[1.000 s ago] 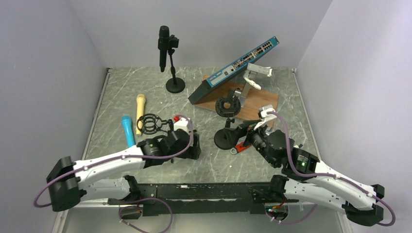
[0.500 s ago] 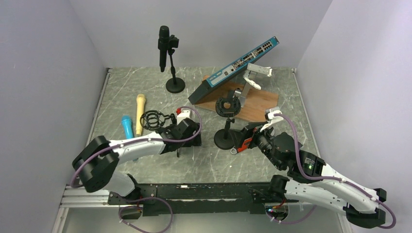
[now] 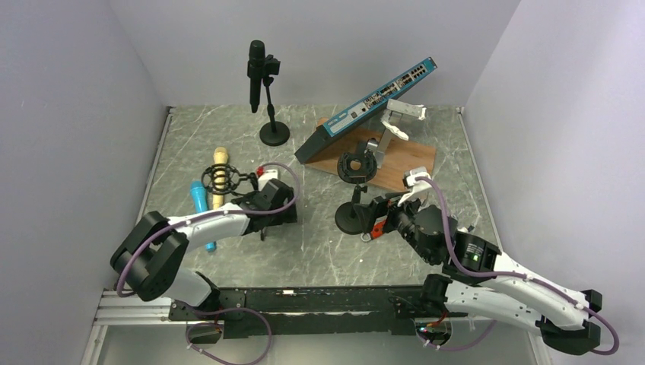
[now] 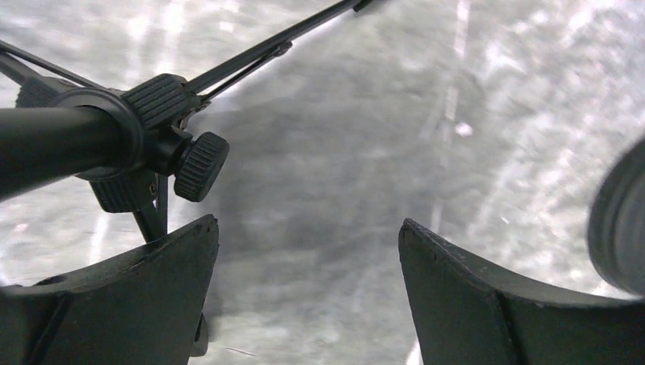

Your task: Remove the microphone from the stand

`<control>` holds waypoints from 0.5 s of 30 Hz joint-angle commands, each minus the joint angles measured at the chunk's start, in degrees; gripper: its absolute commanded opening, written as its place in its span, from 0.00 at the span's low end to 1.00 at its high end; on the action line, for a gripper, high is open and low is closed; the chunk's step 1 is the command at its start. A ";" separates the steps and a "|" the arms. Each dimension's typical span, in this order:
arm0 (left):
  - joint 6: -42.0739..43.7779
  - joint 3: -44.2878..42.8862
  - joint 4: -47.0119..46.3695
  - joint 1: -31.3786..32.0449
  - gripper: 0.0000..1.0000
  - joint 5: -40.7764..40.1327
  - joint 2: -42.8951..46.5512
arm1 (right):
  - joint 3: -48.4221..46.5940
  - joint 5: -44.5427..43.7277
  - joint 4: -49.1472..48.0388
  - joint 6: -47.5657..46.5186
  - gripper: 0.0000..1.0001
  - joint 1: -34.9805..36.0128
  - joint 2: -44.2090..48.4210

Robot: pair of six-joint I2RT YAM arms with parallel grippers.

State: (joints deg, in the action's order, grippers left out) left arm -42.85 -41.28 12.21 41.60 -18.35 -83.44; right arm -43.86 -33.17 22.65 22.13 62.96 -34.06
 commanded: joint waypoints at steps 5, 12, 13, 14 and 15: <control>4.24 4.47 -0.34 -11.12 0.93 -0.66 6.84 | 0.33 1.06 -3.66 -0.78 1.00 -0.13 -3.07; 5.93 8.55 0.70 -15.63 0.96 0.14 13.54 | 1.21 0.85 -4.67 -1.18 1.00 -0.12 -3.73; 6.01 9.04 0.90 -15.89 0.96 0.31 14.04 | 1.16 0.75 -4.78 -1.27 1.00 -0.04 -3.79; 6.02 9.56 1.15 -16.10 0.96 0.55 15.02 | 1.14 0.74 -4.97 -1.56 1.00 -0.09 -3.88; 5.98 9.96 1.54 -16.21 0.97 0.95 15.76 | 1.08 0.74 -4.96 -1.73 1.00 -0.09 -4.07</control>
State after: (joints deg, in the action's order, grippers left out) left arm -38.04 -32.88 12.64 26.30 -18.04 -70.96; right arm -42.68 -32.47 20.82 21.89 62.96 -37.93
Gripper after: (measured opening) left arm 0.961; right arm 0.997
